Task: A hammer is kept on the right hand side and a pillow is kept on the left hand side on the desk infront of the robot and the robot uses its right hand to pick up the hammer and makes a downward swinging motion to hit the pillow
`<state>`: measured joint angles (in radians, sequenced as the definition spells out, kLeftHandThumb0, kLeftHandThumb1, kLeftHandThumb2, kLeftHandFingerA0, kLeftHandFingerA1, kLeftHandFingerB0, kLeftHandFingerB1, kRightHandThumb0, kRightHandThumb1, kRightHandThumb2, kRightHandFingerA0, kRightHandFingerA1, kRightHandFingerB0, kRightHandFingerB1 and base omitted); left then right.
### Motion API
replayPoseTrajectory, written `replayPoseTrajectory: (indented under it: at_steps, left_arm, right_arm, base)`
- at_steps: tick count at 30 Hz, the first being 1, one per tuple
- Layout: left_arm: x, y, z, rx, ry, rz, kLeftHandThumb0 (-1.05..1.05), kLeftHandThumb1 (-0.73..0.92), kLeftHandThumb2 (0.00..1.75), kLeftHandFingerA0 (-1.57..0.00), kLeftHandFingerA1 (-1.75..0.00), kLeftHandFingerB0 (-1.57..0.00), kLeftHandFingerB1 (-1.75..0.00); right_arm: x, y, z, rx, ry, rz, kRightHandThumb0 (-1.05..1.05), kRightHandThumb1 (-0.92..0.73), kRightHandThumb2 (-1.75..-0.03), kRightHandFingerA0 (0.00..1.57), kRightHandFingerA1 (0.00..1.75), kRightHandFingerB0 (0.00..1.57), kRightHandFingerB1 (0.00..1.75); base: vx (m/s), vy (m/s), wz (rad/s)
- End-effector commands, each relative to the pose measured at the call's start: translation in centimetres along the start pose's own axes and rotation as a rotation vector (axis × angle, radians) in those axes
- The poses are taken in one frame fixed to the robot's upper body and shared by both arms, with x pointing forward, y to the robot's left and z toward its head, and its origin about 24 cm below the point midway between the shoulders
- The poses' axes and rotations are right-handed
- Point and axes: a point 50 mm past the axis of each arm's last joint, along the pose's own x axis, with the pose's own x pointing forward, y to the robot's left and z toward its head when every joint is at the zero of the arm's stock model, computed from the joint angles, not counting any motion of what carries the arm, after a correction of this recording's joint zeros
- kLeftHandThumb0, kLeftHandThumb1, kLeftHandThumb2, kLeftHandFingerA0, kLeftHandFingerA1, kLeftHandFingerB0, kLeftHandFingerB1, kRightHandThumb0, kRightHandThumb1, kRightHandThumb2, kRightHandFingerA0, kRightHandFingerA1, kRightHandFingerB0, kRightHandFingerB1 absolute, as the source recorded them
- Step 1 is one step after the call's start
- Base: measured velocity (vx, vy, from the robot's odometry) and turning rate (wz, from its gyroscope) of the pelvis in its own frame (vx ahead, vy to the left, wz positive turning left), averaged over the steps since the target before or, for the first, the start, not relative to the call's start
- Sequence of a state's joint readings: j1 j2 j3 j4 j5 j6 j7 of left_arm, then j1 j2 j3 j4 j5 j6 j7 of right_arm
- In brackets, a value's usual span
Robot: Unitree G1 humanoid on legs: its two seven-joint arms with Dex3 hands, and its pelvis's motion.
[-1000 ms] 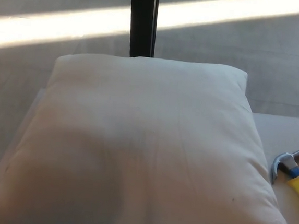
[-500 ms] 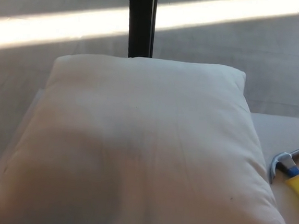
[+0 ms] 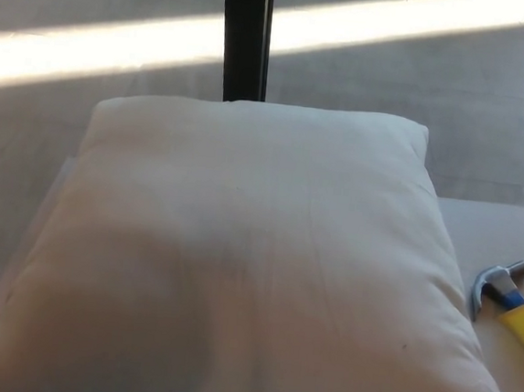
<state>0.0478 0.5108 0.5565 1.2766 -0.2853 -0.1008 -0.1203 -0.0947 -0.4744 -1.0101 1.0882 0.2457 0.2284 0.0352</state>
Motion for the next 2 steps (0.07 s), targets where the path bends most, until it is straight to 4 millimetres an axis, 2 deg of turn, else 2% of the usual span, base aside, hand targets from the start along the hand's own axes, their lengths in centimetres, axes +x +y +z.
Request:
replayPoseTrajectory:
  at_steps: [1, 2]
  left_arm:
    - [-0.09, 1.08, 0.56, 0.025, -0.014, 0.023, -0.71, 0.73, 0.62, -0.73, -0.59, -0.66, -0.49]
    - [-0.09, 1.08, 0.56, 0.025, -0.014, 0.023, -0.71, 0.73, 0.62, -0.73, -0.59, -0.66, -0.49]
  right_arm:
    - [-0.01, 0.64, -0.89, 0.108, 0.032, 0.097, -0.65, -0.76, -0.63, 0.49, 0.56, 0.15, 0.32]
    - [-0.01, 0.64, -0.89, 0.108, 0.032, 0.097, -0.65, -0.76, -0.63, 0.49, 0.56, 0.15, 0.32]
  base:
    - [0.0, 0.0, 0.0]
    - [0.0, 0.0, 0.0]
